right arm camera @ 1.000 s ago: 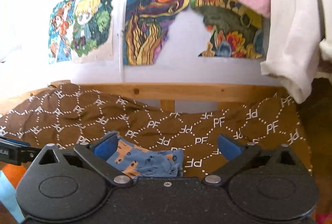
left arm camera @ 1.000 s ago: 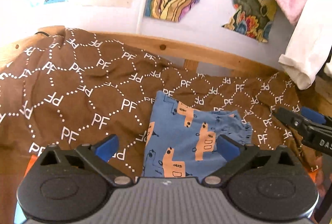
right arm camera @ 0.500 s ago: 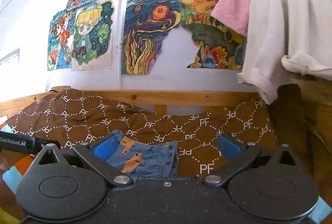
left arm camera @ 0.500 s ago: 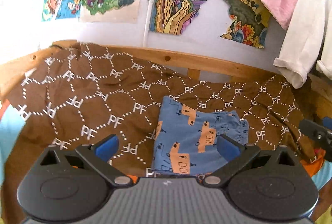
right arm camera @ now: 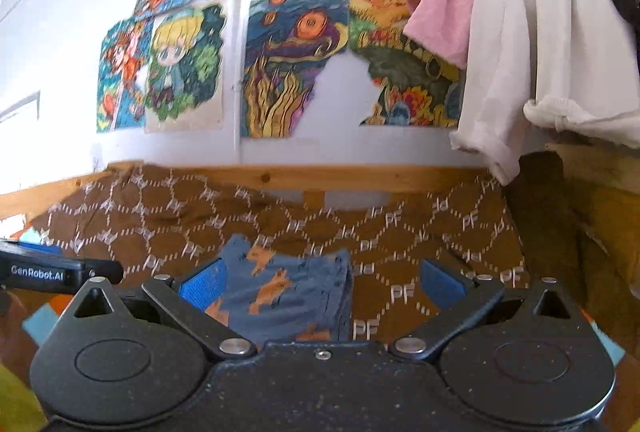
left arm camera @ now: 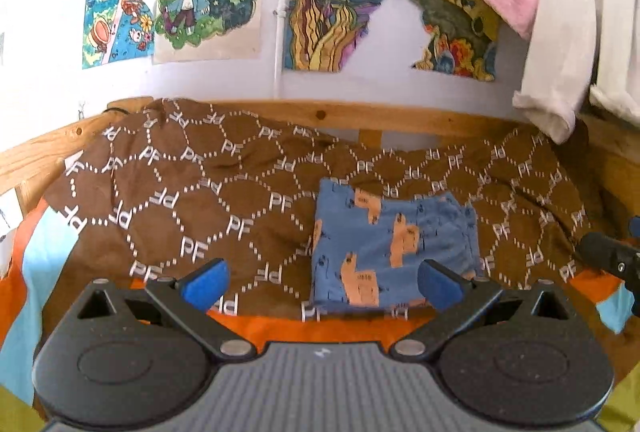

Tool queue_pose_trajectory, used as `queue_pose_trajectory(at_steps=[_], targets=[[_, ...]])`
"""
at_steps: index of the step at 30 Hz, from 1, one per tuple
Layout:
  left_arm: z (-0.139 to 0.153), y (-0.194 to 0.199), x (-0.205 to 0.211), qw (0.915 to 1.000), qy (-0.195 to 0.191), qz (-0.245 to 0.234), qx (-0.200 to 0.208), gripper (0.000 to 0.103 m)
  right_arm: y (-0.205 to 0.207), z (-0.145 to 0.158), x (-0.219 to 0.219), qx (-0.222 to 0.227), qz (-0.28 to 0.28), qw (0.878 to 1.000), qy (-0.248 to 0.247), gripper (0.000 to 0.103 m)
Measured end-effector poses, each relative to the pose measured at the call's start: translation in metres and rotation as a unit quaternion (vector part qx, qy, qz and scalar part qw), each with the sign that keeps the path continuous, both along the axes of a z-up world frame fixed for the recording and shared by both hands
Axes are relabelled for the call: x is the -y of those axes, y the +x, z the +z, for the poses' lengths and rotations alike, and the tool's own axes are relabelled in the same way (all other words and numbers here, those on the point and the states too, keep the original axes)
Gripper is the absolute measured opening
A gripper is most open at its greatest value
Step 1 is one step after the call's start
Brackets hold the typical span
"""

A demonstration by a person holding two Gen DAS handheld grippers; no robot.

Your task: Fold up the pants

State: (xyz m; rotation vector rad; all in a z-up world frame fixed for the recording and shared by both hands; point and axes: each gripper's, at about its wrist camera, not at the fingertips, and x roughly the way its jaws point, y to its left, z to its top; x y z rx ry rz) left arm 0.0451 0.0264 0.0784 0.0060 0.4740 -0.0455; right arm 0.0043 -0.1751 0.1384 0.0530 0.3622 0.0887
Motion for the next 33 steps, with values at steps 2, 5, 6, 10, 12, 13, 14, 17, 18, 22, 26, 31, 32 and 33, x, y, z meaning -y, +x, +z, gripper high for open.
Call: queue_pose_trajectory(at_steps=[2, 5, 6, 10, 12, 13, 14, 17, 18, 22, 26, 31, 32, 33], targets=[[-0.008, -0.004, 0.000, 0.9999, 0.003, -0.005, -0.011, 0.103, -0.007, -0.007, -0.001, -0.009, 0.003, 1.000, -0.005, 0.102], [-0.019, -0.009, 0.001, 0.9996, 0.013, -0.007, -0.023, 0.103, -0.016, -0.017, -0.001, -0.020, 0.000, 1.000, -0.010, 0.102], [-0.023, -0.010, 0.002, 0.9995, 0.018, -0.009, -0.025, 0.103, -0.018, -0.019, 0.000, -0.022, -0.001, 1.000, -0.010, 0.102], [-0.031, -0.015, 0.005, 0.9990, 0.028, -0.019, -0.030, 0.103, -0.024, -0.029, 0.002, -0.029, -0.006, 0.999, -0.018, 0.102], [-0.034, -0.017, 0.006, 0.9988, 0.033, -0.022, -0.030, 0.103, -0.025, -0.032, 0.004, -0.034, -0.009, 0.999, -0.022, 0.102], [-0.035, -0.017, 0.007, 0.9987, 0.035, -0.023, -0.030, 0.103, -0.026, -0.034, 0.005, -0.038, -0.010, 0.999, -0.020, 0.102], [-0.036, -0.018, 0.008, 0.9986, 0.037, -0.023, -0.031, 0.103, -0.025, -0.035, 0.007, -0.042, -0.011, 0.999, -0.013, 0.102], [-0.041, -0.018, 0.009, 0.9984, 0.040, -0.019, -0.035, 0.103, -0.022, -0.040, 0.008, -0.054, -0.010, 0.999, -0.001, 0.102], [-0.042, -0.018, 0.009, 0.9985, 0.039, -0.017, -0.036, 0.103, -0.021, -0.042, 0.007, -0.057, -0.008, 0.998, 0.000, 0.102], [-0.046, -0.014, 0.006, 0.9986, 0.027, -0.006, -0.046, 0.103, -0.018, -0.047, 0.005, -0.068, 0.001, 0.998, 0.002, 0.102], [-0.047, -0.012, 0.003, 0.9984, 0.022, -0.004, -0.052, 0.103, -0.013, -0.052, 0.002, -0.098, 0.005, 0.995, -0.005, 0.102], [-0.048, -0.013, 0.004, 0.9980, 0.029, -0.005, -0.056, 0.103, -0.014, -0.053, 0.003, -0.105, 0.002, 0.994, -0.003, 0.102], [-0.049, -0.013, 0.004, 0.9979, 0.030, -0.005, -0.057, 0.103, -0.013, -0.052, 0.004, -0.104, 0.002, 0.995, -0.003, 0.102], [-0.048, -0.013, 0.004, 0.9979, 0.030, -0.004, -0.058, 0.103, -0.014, -0.052, 0.004, -0.103, 0.001, 0.995, -0.004, 0.102]])
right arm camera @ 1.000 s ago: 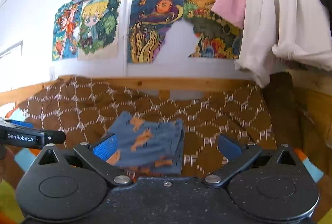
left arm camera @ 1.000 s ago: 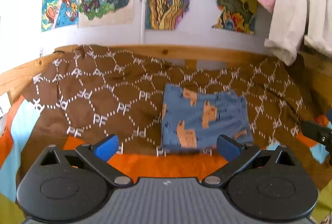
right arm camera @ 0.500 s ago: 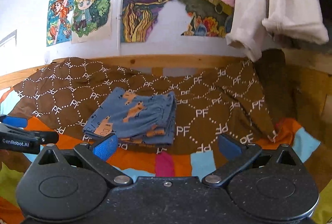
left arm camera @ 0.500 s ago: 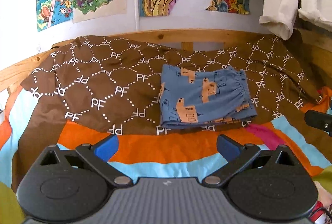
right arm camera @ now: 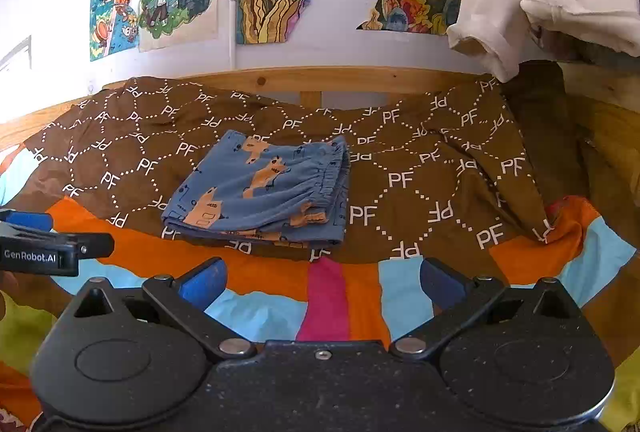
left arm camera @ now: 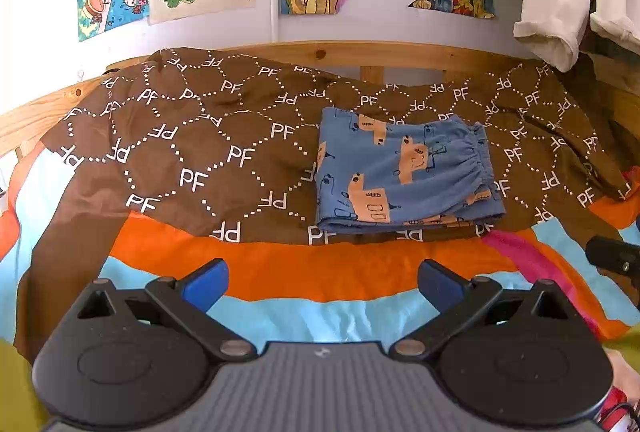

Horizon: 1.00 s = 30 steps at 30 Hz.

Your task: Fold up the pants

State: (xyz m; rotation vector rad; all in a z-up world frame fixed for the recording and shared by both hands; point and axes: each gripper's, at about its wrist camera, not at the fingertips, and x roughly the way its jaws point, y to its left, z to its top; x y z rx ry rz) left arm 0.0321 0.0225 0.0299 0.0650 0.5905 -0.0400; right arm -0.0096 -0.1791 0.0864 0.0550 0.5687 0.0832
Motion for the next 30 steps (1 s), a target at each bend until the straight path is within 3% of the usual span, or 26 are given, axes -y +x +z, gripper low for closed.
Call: queue_pose_trajectory(at_steps=[30], targets=[[-0.0015, 0.0010, -0.0075, 0.9999, -0.012, 0.008, -0.008, 0.103, -0.0006, -0.0007, -0.0002, 0.002, -0.004, 1.000, -0.009, 0.102]])
